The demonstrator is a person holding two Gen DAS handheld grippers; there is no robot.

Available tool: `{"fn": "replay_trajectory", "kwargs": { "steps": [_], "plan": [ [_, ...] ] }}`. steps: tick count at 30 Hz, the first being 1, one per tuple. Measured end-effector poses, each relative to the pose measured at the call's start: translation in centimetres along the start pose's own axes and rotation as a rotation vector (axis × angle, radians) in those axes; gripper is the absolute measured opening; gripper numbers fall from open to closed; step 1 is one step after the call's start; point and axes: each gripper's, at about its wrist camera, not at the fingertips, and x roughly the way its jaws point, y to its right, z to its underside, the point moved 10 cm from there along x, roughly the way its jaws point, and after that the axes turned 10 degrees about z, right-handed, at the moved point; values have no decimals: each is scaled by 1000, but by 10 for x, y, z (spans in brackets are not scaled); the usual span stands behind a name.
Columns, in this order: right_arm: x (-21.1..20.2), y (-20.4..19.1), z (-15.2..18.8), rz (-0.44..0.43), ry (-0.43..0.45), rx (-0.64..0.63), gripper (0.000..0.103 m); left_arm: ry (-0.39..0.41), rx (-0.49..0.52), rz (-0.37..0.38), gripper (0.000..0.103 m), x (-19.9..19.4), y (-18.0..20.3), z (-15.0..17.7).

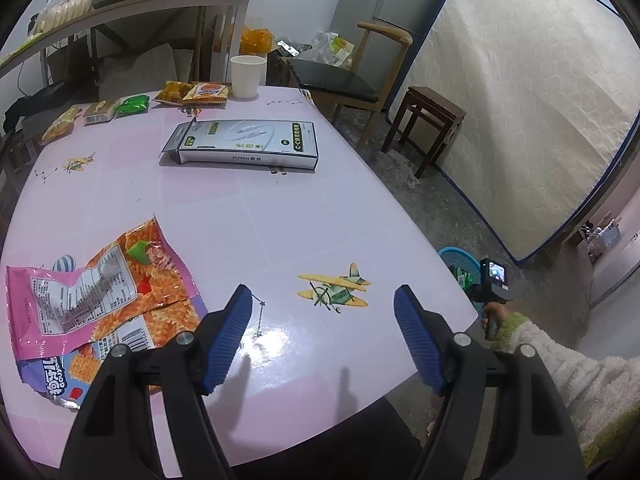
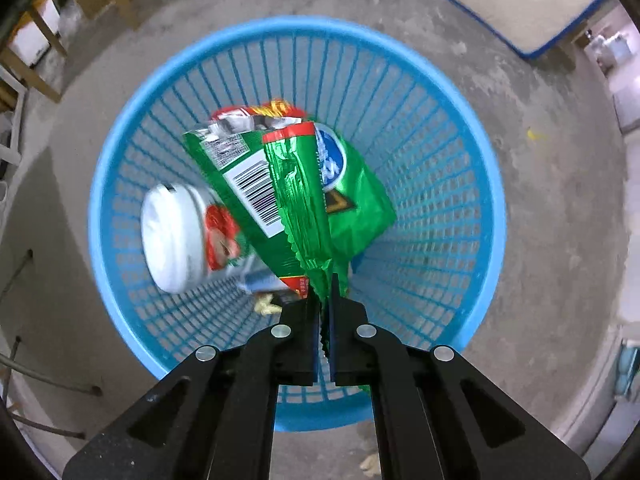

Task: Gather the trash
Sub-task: 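Swing both tools back toward the table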

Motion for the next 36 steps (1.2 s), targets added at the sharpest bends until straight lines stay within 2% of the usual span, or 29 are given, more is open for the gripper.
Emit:
{"fn": "replay_trajectory", "kwargs": {
  "steps": [2,5,6,7,9,14,18,22,25,27,30,34,36],
  "plan": [
    [-2,-4,3,-11,-5,-32,4,-4,-5,2,71,0,-1,1],
    [-22,-11,3,-49,37,-65,17,0,-10,13,71,-2,-1,2],
    [-29,-13,3,-58,50,-78,31,2,-10,16,71,-2,-1,3],
    [-34,-14,4,-57,63,-88,50,4,-10,18,71,-3,-1,3],
    [-47,-9,6,-18,114,-114,66,9,-13,23,71,-6,-2,5],
    [-79,6,13,-33,170,-111,72,38,-19,27,71,-19,-6,7],
    [-130,19,29,-99,260,-55,77,67,-23,8,76,-35,-16,11],
    [-198,29,41,-200,369,-2,81,108,-27,-22,83,-56,-30,15],
    [-269,25,60,-335,435,27,81,139,-32,-54,87,-74,-44,20],
    [-298,21,61,-447,451,25,81,171,-35,-83,91,-91,-56,23],
    [-370,-16,91,-644,470,-38,81,229,-52,-133,94,-118,-80,28],
    [-434,-81,135,-760,499,-204,81,259,-156,-190,94,-138,-125,44],
    [-461,-124,161,-822,494,-306,81,260,-210,-186,94,-143,-139,54]
  ]
}}
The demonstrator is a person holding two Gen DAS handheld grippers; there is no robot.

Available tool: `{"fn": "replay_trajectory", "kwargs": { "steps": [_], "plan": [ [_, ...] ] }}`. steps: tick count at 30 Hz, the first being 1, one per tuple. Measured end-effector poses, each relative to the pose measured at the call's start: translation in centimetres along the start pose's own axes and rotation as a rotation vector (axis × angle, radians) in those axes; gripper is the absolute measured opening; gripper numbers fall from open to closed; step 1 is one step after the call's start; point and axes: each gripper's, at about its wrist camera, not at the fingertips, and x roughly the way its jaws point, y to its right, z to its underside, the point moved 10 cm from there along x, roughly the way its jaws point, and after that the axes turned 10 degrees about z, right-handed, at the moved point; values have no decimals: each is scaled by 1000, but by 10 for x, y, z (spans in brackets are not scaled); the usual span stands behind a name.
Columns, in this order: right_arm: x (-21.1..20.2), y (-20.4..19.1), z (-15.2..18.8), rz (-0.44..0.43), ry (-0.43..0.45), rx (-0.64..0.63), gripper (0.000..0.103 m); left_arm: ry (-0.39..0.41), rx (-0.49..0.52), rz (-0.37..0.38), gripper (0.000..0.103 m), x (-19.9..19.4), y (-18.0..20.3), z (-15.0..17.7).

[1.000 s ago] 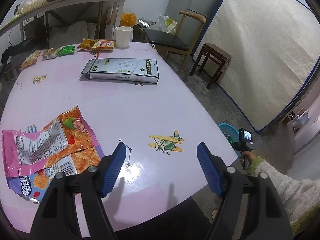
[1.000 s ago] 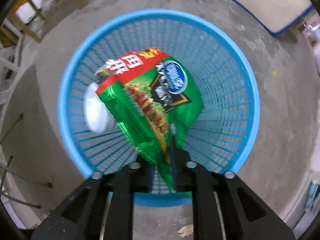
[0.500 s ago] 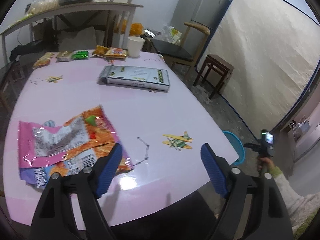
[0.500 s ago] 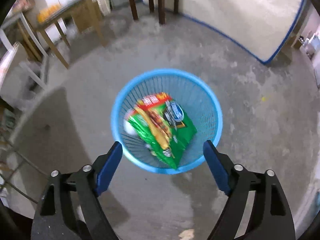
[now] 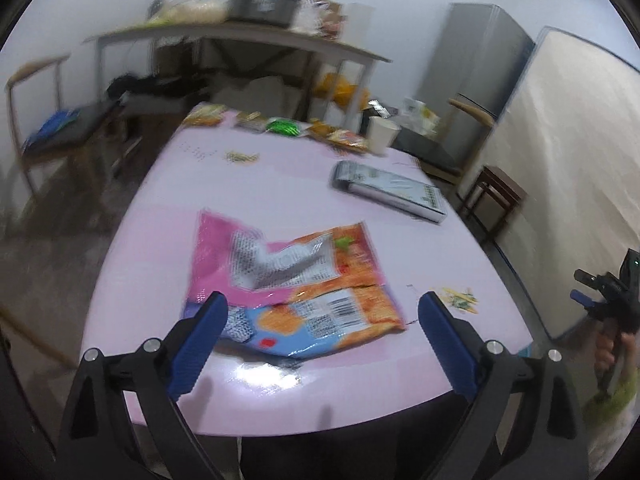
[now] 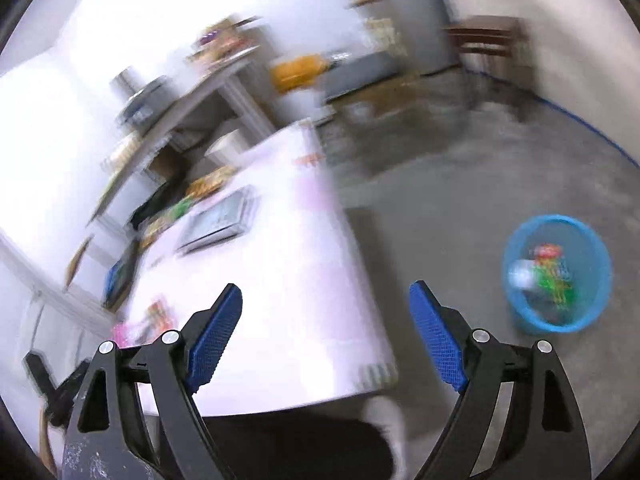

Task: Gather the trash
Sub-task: 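Swing both tools back toward the table, then grasp the pink-and-blue snack bag with the left tool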

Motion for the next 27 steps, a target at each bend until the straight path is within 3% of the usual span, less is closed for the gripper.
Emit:
{"fn": "replay_trajectory", "kwargs": {
  "steps": [3,6,12,17,20,25,27],
  "plan": [
    [27,-86,7,-131,-69,-109,81,-12,-44,27,94,-5,-14,12],
    [64,-155,15,-191,-170,-202,81,-17,-44,42,94,-10,-19,21],
    [132,-258,36,-213,-322,-350,74,-8,-64,41,94,-17,-32,30],
    [179,-305,48,-184,-383,-417,69,-9,-90,66,94,-8,-36,31],
    [190,-314,61,-190,-428,-422,64,-13,-91,48,93,0,-42,28],
    [208,-317,77,-217,-505,-411,53,-29,-132,51,83,15,-53,28],
    [205,-318,81,-225,-515,-411,44,-26,-138,42,79,18,-57,25]
  ]
}}
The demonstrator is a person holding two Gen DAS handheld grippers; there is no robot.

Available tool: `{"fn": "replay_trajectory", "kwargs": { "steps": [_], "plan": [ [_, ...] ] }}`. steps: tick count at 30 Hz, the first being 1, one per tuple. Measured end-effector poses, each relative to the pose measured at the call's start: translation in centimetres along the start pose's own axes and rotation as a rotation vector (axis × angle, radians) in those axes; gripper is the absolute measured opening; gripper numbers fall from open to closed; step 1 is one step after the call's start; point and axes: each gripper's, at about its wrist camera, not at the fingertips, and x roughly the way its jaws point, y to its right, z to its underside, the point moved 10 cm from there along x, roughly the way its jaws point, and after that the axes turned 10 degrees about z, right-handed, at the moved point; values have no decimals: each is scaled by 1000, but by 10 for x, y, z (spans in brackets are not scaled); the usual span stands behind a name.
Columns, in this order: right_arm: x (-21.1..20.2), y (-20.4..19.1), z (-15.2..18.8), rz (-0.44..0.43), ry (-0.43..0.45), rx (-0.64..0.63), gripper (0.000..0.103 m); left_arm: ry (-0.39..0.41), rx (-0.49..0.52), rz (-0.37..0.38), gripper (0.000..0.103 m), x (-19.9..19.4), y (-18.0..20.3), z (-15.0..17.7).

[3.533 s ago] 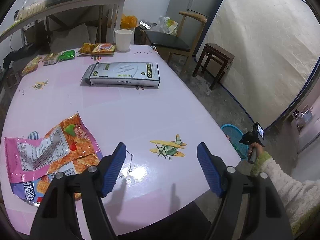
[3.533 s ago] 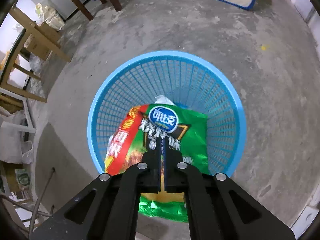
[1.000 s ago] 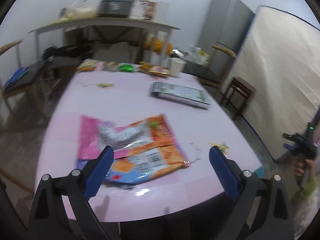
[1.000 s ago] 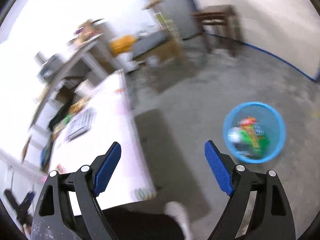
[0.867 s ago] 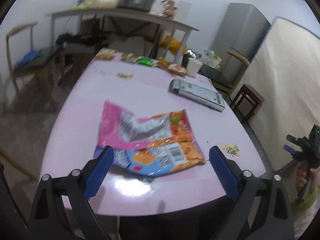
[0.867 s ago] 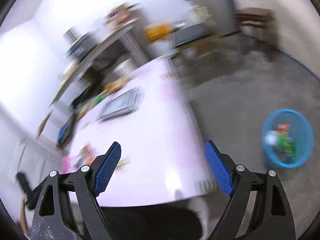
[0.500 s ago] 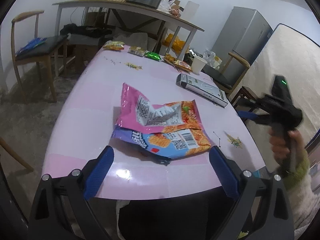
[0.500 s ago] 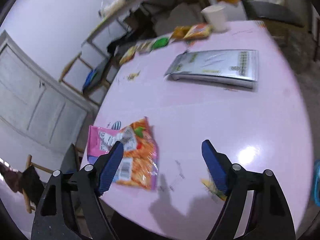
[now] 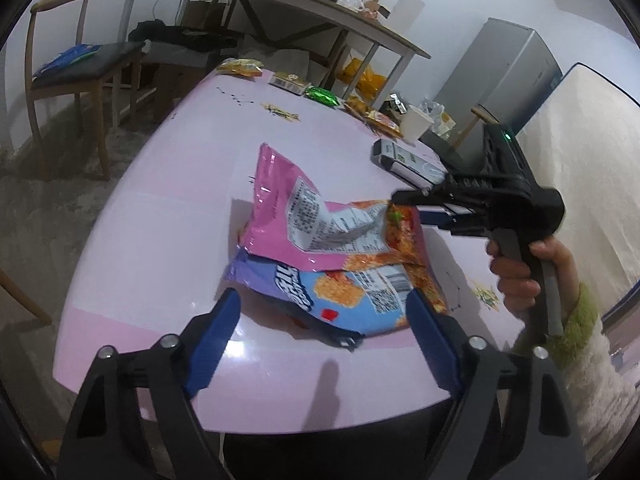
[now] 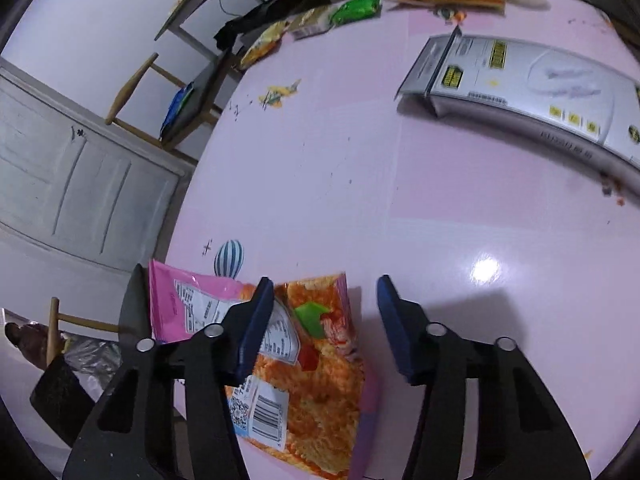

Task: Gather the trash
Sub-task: 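Grasp the pink-and-blue snack bag with the left tool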

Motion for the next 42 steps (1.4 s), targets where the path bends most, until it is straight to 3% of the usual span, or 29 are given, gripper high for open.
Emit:
{"fn": "replay_trajectory", "kwargs": {
  "steps": [1,3,11,15,19,21,25,29,30,32,33,34,36,39,42],
  "plan": [
    [0,0,3,-1,-4,-1,36,4,-5,0,77,1,-2,-2],
    [2,2,9,1,-20,-3,29,16,-9,-12,75,3,-7,-10],
    [-21,19,20,1,32,21,30,59,23,-55,75,16,-23,-54],
    [-27,24,25,-9,38,40,29,2,0,-37,62,45,-31,-62],
    [-36,30,37,-26,46,65,28,-67,-61,-33,31,63,-39,-55],
    [-45,36,44,-27,61,74,28,-71,-80,-24,24,59,-34,-48],
    [-71,36,72,-89,91,78,28,-78,-55,-5,24,38,-10,-25],
    [-80,34,96,-109,81,71,28,-144,-6,100,24,20,29,8],
    [-79,35,98,-102,82,68,28,-177,4,145,25,16,40,18],
    [-76,40,99,-74,86,75,31,-260,-1,227,37,8,57,39],
    [-73,42,100,-68,86,83,32,-278,-6,241,51,4,60,43],
    [-71,45,98,-66,85,98,35,-275,-10,241,62,-2,60,44],
    [-70,52,97,-69,90,127,40,-208,13,205,75,-16,54,33],
    [-69,59,95,-67,100,157,42,-106,26,132,80,-24,36,7],
    [-64,62,98,-66,85,178,42,-96,-46,156,80,-6,25,-13]
  ]
}}
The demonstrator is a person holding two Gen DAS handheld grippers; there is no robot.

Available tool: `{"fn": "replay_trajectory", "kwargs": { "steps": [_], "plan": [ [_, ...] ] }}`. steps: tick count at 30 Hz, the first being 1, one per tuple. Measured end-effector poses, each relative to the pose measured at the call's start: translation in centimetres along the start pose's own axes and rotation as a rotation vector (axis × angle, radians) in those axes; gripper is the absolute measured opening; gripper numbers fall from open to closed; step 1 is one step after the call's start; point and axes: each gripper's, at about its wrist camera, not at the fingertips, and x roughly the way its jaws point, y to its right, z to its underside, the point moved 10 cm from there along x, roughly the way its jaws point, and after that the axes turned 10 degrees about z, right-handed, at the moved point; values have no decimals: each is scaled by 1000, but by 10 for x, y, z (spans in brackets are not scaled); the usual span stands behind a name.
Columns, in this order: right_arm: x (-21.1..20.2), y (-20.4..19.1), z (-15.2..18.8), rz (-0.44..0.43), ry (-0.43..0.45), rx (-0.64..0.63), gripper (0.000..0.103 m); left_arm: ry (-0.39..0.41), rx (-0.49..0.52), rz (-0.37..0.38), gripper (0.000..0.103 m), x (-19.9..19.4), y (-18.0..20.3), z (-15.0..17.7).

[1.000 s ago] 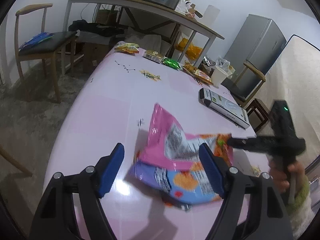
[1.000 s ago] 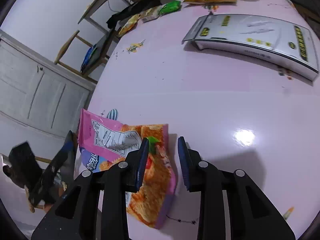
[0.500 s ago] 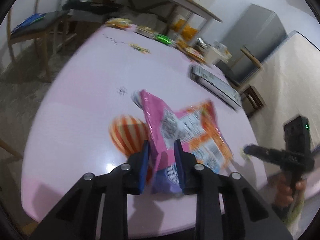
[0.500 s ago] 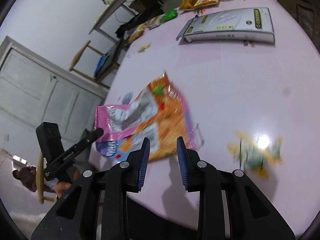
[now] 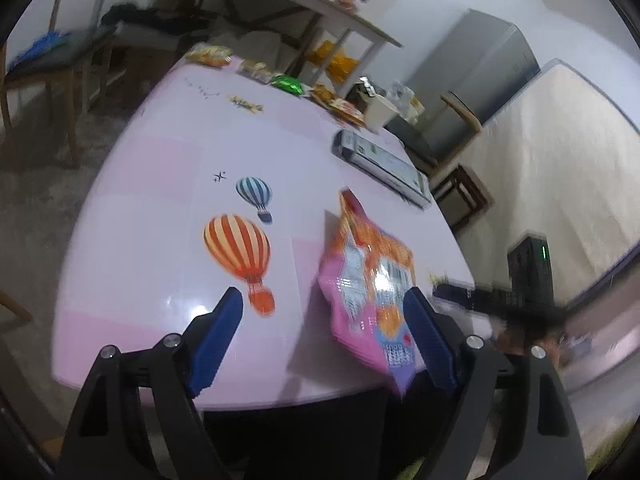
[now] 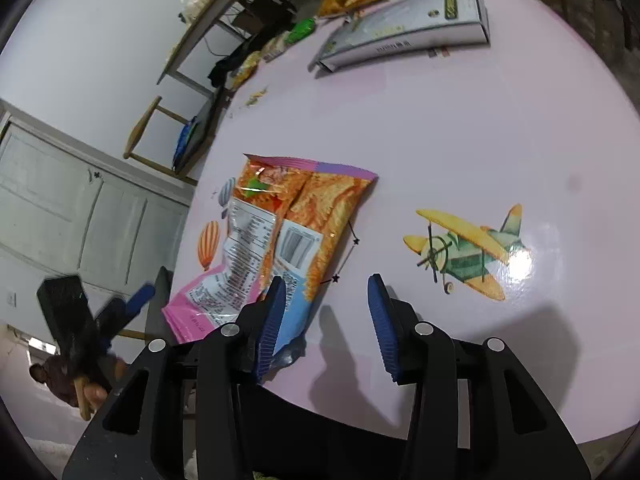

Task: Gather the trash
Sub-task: 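Grasp the pink-and-blue snack bag with the left tool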

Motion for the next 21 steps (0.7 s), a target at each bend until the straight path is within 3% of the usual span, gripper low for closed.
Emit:
{"fn": "replay_trajectory", "kwargs": {
  "steps": [5,8,10,17,20,21],
  "plan": [
    [6,-1,6,3,-19,7,42,-85,-104,122,79,56,-4,-18],
    [9,-4,5,14,-19,-8,40,-158,-119,144,76,83,-2,-15],
    [13,-7,4,15,-28,-19,33,-201,-118,157,71,94,3,-9],
    [24,-12,2,14,-46,-39,12,-250,-187,188,53,99,4,13],
    [25,-12,2,18,-41,-51,10,-240,-219,242,46,94,9,19],
    [25,-12,2,15,-42,-52,8,-242,-237,299,44,92,16,21]
  ]
}}
